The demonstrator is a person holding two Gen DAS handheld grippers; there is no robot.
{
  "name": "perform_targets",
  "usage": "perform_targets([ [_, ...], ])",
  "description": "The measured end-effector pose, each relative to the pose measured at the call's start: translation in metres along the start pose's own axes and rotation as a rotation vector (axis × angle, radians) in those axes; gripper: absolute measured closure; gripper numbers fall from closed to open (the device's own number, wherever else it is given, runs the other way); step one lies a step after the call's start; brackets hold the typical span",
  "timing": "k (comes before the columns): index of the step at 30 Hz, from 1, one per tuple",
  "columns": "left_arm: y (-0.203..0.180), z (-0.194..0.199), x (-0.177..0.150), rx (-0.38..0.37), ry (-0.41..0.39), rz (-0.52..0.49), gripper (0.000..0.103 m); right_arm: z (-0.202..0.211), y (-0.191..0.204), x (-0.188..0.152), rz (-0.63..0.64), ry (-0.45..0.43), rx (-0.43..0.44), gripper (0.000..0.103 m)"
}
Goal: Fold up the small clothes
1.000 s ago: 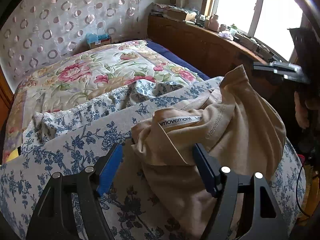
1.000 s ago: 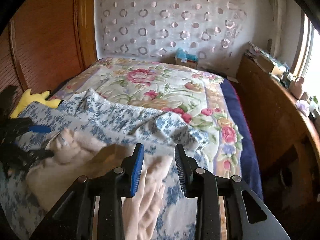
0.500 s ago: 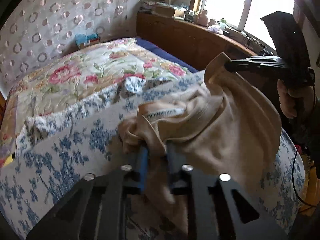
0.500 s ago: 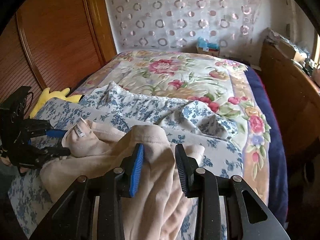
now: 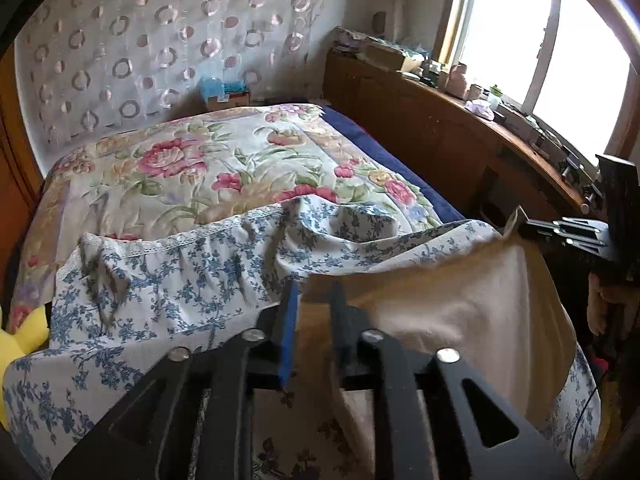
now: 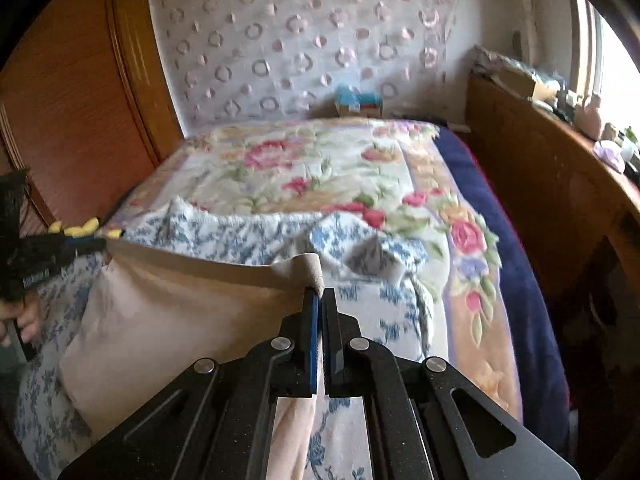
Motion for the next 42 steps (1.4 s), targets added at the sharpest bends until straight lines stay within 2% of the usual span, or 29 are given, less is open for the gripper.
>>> perform_targets([
  [1,0.0,0.001,-0.002,-0.002,-0.003,-0.006,0.071,0.0,0.0,-0.002,0.009,0.011,-0.007,0.102],
  [2,-0.001,0.003,-0.006,-0.01,-0.003,-0.01,0.06,0.001,0.0,-0.003,0.014,0.016,-0.021,0.102],
  [4,-0.002,0.006,-0.012,-0.018,0.003,-0.017,0.058,0.005,-0.002,-0.005,0.021,0.019,-0.049,0.091],
  [6,-0.004,0.008,-0.018,-0.023,0.015,-0.024,0.051,0.01,0.002,-0.002,0.012,0.019,-0.045,0.056],
  [9,-0.012,0.009,-0.031,-0.055,0.04,-0.03,0.05,0.023,0.02,-0.004,-0.005,0.012,-0.016,0.042],
  [10,-0.016,0.007,-0.036,-0.067,0.054,-0.032,0.048,0.025,0.023,-0.009,-0.009,0.015,-0.003,0.039],
  [11,-0.019,0.004,-0.04,-0.076,0.069,-0.035,0.035,0.027,0.027,-0.014,-0.022,0.016,0.018,0.037],
  [12,-0.022,0.001,-0.045,-0.086,0.082,-0.038,0.03,0.028,0.029,-0.02,-0.036,0.021,0.039,0.035],
  [15,-0.028,-0.01,-0.054,-0.078,0.11,-0.044,0.029,0.021,0.036,-0.035,-0.046,0.052,0.048,0.033],
  [21,-0.023,-0.023,-0.059,-0.081,0.138,0.007,0.029,-0.003,0.029,-0.043,-0.085,0.095,0.056,0.031],
  [24,-0.022,-0.023,-0.058,-0.089,0.128,0.023,0.029,-0.012,0.023,-0.042,-0.125,0.113,0.105,0.03],
  [26,-0.023,-0.024,-0.057,-0.098,0.122,0.024,0.029,-0.012,0.021,-0.038,-0.116,0.099,0.108,0.03],
  [28,-0.026,-0.024,-0.057,-0.113,0.11,0.017,0.035,-0.015,0.023,-0.037,-0.112,0.092,0.113,0.03],
  [29,-0.027,-0.025,-0.057,-0.124,0.108,0.018,0.044,-0.016,0.025,-0.037,-0.098,0.09,0.114,0.031],
  [30,-0.03,-0.025,-0.056,-0.148,0.111,0.024,0.053,-0.015,0.03,-0.04,-0.082,0.087,0.115,0.037],
  [31,-0.031,-0.025,-0.056,-0.162,0.114,0.03,0.055,-0.016,0.034,-0.04,-0.07,0.085,0.125,0.04],
  [32,-0.031,-0.026,-0.055,-0.175,0.116,0.037,0.066,-0.016,0.037,-0.04,-0.066,0.084,0.145,0.05],
  [33,-0.032,-0.027,-0.056,-0.199,0.128,0.05,0.083,-0.017,0.038,-0.042,-0.063,0.084,0.152,0.057],
  [34,-0.033,-0.027,-0.057,-0.227,0.14,0.073,0.086,-0.018,0.039,-0.042,-0.055,0.083,0.164,0.061],
  [35,-0.033,-0.025,-0.057,-0.235,0.136,0.082,0.089,-0.018,0.04,-0.043,-0.057,0.08,0.189,0.072],
  [36,-0.034,-0.021,-0.056,-0.237,0.127,0.08,0.09,-0.018,0.041,-0.043,-0.061,0.077,0.208,0.076],
  [38,-0.036,-0.007,-0.053,-0.236,0.089,0.073,0.091,-0.017,0.039,-0.043,-0.026,0.066,0.202,0.08],
  [42,-0.039,0.039,-0.042,-0.227,-0.014,0.057,0.091,0.004,0.044,-0.027,0.035,-0.015,0.204,0.082],
])
Point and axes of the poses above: each gripper's, at about its wrist camera, not at the fingertips, and z roughly against the way its jaws point, y to its left, x to its top, the point moved 8 cm from there along -z, roughly the way its jaws point, and after that the axes turned 3 degrees about z, right-handed, at the moved point
